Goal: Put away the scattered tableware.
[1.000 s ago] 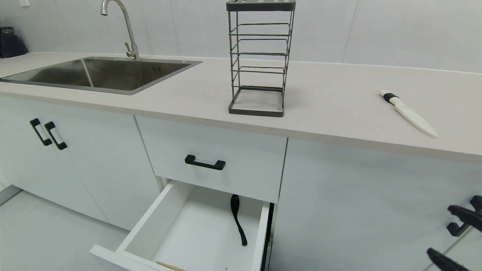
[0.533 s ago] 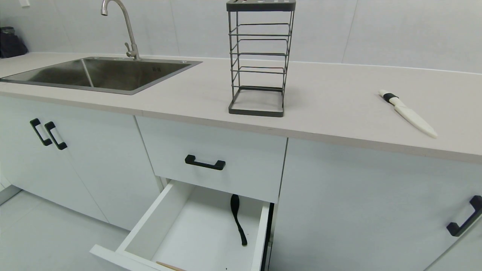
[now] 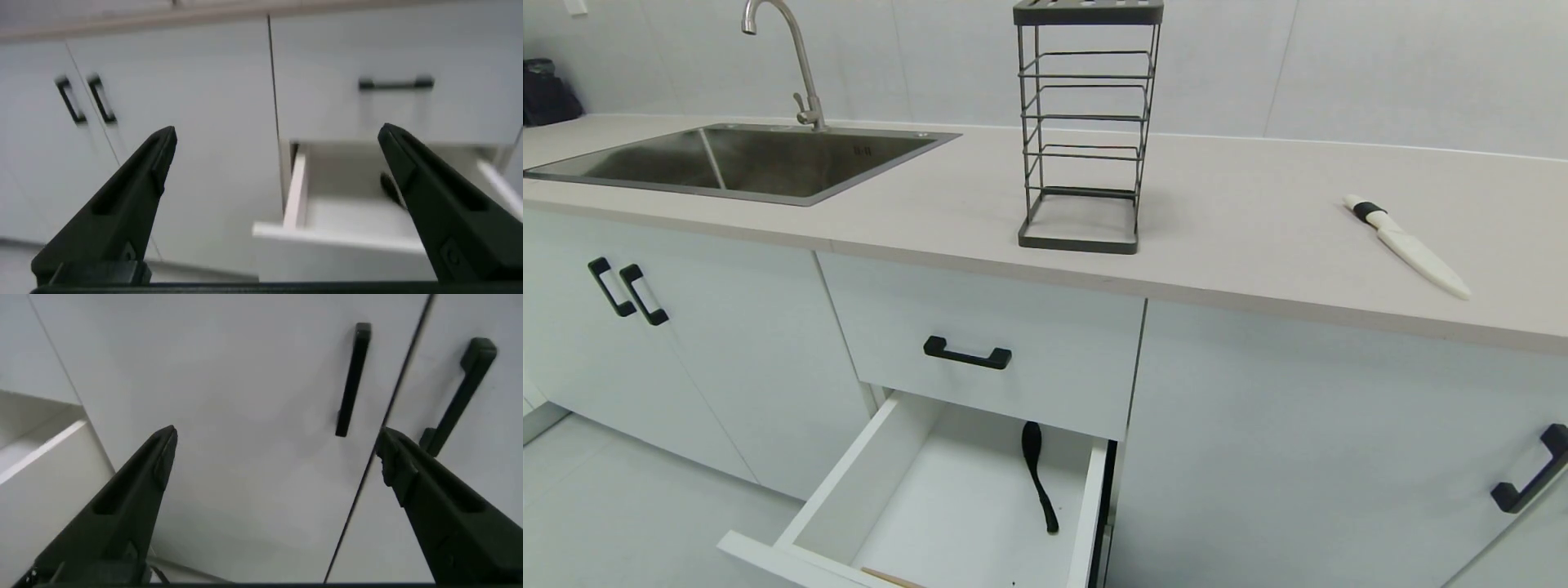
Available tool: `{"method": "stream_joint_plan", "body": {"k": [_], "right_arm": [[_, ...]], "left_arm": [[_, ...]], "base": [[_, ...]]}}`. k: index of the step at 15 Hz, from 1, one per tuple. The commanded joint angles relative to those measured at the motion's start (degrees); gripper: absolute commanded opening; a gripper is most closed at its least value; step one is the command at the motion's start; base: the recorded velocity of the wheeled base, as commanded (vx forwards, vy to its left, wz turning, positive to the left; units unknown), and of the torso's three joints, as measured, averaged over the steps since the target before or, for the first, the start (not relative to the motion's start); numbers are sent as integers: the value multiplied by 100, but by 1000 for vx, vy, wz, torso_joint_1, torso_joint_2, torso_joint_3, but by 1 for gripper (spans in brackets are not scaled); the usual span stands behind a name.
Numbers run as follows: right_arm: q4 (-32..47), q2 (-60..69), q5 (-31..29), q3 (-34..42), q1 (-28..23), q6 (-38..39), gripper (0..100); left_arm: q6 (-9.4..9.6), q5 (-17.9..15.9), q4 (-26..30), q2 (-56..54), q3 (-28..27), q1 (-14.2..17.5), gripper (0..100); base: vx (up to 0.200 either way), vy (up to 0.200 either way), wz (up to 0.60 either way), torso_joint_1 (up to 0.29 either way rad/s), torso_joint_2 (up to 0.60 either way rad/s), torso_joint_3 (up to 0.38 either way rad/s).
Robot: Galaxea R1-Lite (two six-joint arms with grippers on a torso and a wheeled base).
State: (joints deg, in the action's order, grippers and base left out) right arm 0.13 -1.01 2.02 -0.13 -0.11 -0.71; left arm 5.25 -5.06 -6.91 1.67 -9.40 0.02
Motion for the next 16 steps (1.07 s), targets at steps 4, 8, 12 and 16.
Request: {"method": "stream_joint_plan", "body": {"k": [4,8,12,16], "right_arm": [[4,101,-88,5,2,97,100],[4,101,-88,5,2,88,100],[4,101,-88,5,2,97,100],[4,101,-88,5,2,97,100]], "left_arm": [[-596,5,2537,914,-853,-1400,100],[-1132,-417,2686,2496,-1143,-1628,100],[-1202,-628,2669,3806,-1134,-1637,100],[-1202,-637,2801,4104,-1090,-1743,100]], "base": [[0,0,0,0,0,0],[0,0,0,0,0,0],[0,0,0,0,0,0],[0,0,0,0,0,0]]}}
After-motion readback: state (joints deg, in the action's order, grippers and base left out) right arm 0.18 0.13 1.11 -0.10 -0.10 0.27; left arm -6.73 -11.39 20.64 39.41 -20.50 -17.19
